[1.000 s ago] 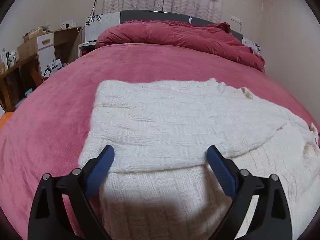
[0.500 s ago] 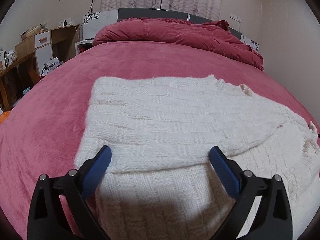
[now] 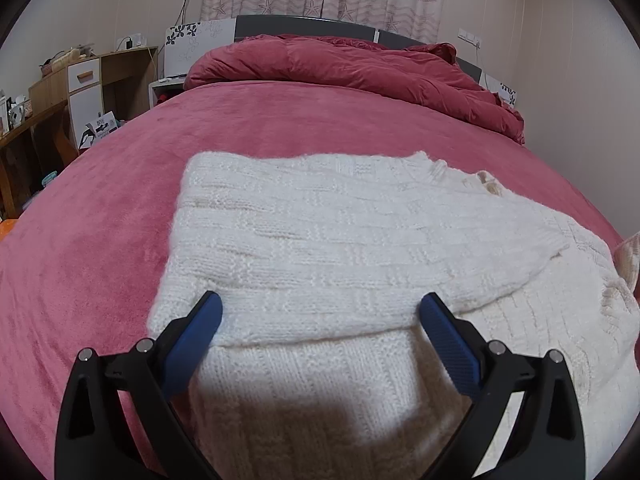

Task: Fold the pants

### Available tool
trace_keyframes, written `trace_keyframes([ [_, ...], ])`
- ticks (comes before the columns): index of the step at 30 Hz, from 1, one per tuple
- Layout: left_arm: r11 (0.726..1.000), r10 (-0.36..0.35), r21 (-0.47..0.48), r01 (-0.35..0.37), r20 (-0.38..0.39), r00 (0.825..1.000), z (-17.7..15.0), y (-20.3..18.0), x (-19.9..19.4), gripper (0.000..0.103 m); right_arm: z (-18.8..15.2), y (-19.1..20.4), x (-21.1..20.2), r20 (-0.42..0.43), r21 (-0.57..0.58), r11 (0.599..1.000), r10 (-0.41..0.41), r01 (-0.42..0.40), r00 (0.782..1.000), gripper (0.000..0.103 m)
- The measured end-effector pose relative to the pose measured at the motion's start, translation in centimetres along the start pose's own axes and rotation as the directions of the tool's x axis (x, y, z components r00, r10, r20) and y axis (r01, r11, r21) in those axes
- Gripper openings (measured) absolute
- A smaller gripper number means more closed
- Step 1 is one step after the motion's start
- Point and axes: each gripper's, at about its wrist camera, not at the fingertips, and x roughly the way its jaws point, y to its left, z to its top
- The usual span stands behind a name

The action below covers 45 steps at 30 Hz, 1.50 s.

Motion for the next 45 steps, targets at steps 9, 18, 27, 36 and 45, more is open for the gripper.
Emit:
trace_keyframes([
  [9, 0.999, -0.029, -0.02, 0.029, 0.011, 1.0, 0.0, 0.5, -0.1, 0.099, -6.3, 7.6, 3.8, -0.164, -0.131, 0.991, -0.046, 0.024, 0.985, 0.009],
  [18, 0.999, -0.038, -0.026, 0.038, 0.012, 0.999, 0.0, 0.6, 0.0, 0.099, -5.0, -5.7, -1.0, -0.117, 0.164, 0.927, -0.322, 0.338, 0.94, 0.079],
  [27, 0.999, -0.034, -0.025, 0.035, 0.013, 0.999, 0.0, 0.7, 0.1, 0.099, -3.8, -10.3, 0.8, -0.156, 0.208, 0.93, -0.275, 0.304, 0.949, 0.072],
  [36, 0.999, -0.031, -0.024, 0.031, 0.013, 0.999, 0.1, 0.7, 0.2, 0.099, -2.6, -9.8, 2.1, -0.144, 0.257, 0.925, -0.251, 0.281, 0.957, 0.014],
  [45, 0.999, -0.034, -0.031, 0.035, 0.021, 0.999, 0.1, 0.7, 0.2, 0.099, -9.8, 12.9, 0.7, -0.053, -0.481, 0.877, -0.035, 0.005, 0.998, 0.014],
])
